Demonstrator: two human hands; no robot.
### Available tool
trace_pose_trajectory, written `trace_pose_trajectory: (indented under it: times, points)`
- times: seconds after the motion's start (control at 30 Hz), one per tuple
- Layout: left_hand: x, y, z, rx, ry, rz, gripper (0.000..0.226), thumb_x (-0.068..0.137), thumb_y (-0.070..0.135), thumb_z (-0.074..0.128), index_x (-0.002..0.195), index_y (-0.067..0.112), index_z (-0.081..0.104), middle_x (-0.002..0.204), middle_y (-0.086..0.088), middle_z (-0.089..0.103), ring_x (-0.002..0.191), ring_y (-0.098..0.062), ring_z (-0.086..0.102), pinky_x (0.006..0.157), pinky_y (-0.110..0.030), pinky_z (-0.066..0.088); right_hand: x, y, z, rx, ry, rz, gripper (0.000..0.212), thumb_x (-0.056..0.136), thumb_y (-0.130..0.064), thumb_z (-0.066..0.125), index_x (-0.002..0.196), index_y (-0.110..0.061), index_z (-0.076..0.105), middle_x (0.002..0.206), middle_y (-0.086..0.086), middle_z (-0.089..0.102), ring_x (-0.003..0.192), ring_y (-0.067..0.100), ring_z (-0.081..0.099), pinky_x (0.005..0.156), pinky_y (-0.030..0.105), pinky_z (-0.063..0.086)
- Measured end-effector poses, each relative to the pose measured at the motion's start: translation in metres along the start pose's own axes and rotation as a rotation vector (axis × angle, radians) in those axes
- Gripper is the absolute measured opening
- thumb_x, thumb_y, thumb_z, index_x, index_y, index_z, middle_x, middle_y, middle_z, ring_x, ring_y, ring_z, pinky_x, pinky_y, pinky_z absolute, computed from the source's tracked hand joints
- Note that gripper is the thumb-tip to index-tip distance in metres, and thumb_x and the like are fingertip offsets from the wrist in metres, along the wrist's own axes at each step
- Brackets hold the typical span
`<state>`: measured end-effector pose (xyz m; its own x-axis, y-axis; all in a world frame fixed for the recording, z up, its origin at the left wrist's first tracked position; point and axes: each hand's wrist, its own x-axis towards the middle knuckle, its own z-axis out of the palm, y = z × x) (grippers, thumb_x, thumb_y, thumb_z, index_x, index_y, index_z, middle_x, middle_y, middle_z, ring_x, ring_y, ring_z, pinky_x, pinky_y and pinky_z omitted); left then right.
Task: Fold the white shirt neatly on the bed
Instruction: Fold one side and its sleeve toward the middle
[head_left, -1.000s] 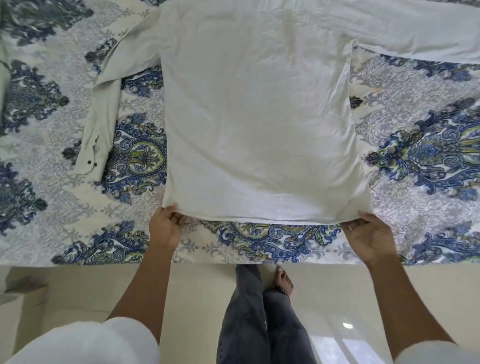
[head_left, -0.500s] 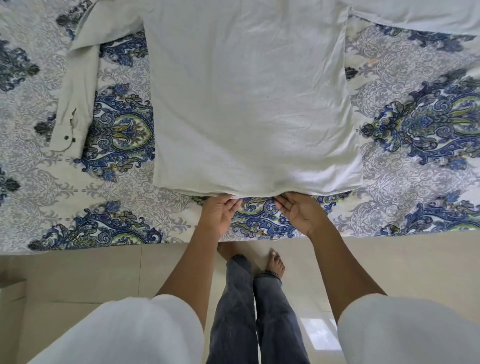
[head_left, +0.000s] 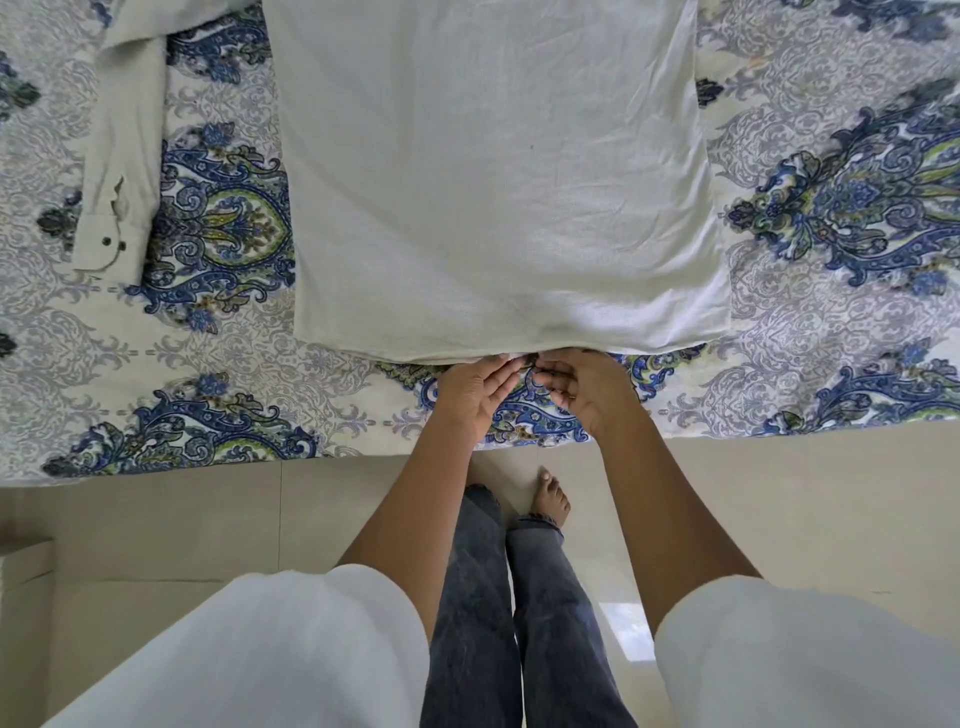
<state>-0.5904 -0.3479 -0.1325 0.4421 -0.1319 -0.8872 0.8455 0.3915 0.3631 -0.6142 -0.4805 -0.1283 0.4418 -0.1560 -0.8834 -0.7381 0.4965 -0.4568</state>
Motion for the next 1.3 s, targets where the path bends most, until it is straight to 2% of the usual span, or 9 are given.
trace_pose_trajectory:
  times: [0.1,0.3,0.53,0.63,0.83,1.0,1.1,1.23,1.3]
  points:
    - [0.002,-0.002,0.007,0.010,0.015,0.006,0.011,0.088,-0.004,0.054,0.091,0.004,0.061,0.074,-0.002,0.072,0.097,-0.022,0.064,0.090,-0.031,0.049,-0.001,0.000,0.005,0.015,0.003,0.037,0.011,0.088,-0.008,0.057,0.077,-0.009,0.060,0.046,-0.003,0.063,0.034,0.005,0.053,0.036,0.012,0.032]
    - [0.007,-0.007,0.014,0.040,0.082,0.055,0.013,0.087,-0.005,0.054,0.084,0.007,0.061,0.077,-0.004,0.070,0.060,-0.009,0.069,0.077,-0.026,0.054,-0.006,0.003,0.007,0.262,0.064,-0.086,0.009,0.083,-0.001,0.060,0.082,-0.010,0.060,0.057,-0.001,0.065,0.046,0.007,0.060,0.044,0.017,0.044]
    - [0.005,-0.005,0.019,0.046,-0.001,0.022,0.016,0.087,-0.006,0.051,0.084,0.006,0.061,0.065,0.001,0.072,0.062,-0.010,0.070,0.066,-0.021,0.056,-0.011,0.000,0.007,0.288,0.010,-0.026,0.014,0.086,0.003,0.056,0.077,-0.008,0.057,0.048,0.000,0.058,0.040,0.007,0.048,0.041,0.017,0.040]
    - [0.006,-0.005,0.019,0.058,0.049,0.026,0.016,0.088,-0.007,0.050,0.081,0.004,0.060,0.058,0.000,0.070,0.056,-0.009,0.069,0.062,-0.021,0.057,-0.010,-0.005,0.004,0.180,-0.013,0.020,0.016,0.085,0.004,0.057,0.073,-0.007,0.058,0.044,-0.001,0.057,0.037,0.006,0.047,0.039,0.016,0.041]
    - [0.004,-0.008,0.014,0.126,0.063,0.031,0.013,0.087,-0.004,0.054,0.082,0.004,0.062,0.069,-0.003,0.070,0.073,-0.016,0.064,0.056,-0.021,0.057,-0.002,0.002,0.014,-0.060,0.025,0.039,0.015,0.082,0.006,0.058,0.072,-0.005,0.059,0.038,-0.003,0.057,0.031,0.003,0.050,0.037,0.014,0.043]
    - [0.002,-0.010,0.012,0.209,0.044,0.037,0.012,0.091,0.003,0.053,0.084,0.010,0.061,0.085,-0.005,0.066,0.078,-0.016,0.064,0.072,-0.027,0.055,0.000,0.010,0.013,-0.019,0.055,0.054,0.008,0.083,0.002,0.061,0.077,-0.004,0.060,0.039,-0.003,0.057,0.031,0.003,0.050,0.035,0.013,0.040]
    - [0.000,-0.009,0.009,0.220,-0.024,0.022,0.013,0.093,0.005,0.050,0.090,0.011,0.060,0.089,-0.003,0.066,0.081,-0.014,0.064,0.070,-0.024,0.056,0.001,0.007,0.016,-0.036,0.085,0.083,0.010,0.082,0.002,0.062,0.074,-0.003,0.059,0.037,-0.002,0.055,0.027,0.004,0.045,0.031,0.013,0.034]
    - [-0.005,-0.010,0.005,0.244,-0.097,0.043,0.009,0.090,0.005,0.055,0.088,0.011,0.061,0.084,-0.003,0.066,0.078,-0.013,0.065,0.090,-0.035,0.052,-0.001,0.008,0.019,-0.063,0.107,0.078,0.012,0.083,0.001,0.059,0.072,-0.004,0.056,0.033,-0.003,0.051,0.025,0.006,0.039,0.031,0.011,0.028]
    - [-0.009,-0.010,0.013,0.271,-0.031,0.091,0.010,0.087,0.004,0.058,0.083,0.013,0.061,0.077,0.000,0.067,0.074,-0.012,0.065,0.082,-0.034,0.054,-0.005,0.008,0.016,-0.075,0.079,0.046,0.005,0.084,-0.001,0.057,0.080,-0.003,0.058,0.038,-0.002,0.054,0.027,0.006,0.041,0.032,0.013,0.028]
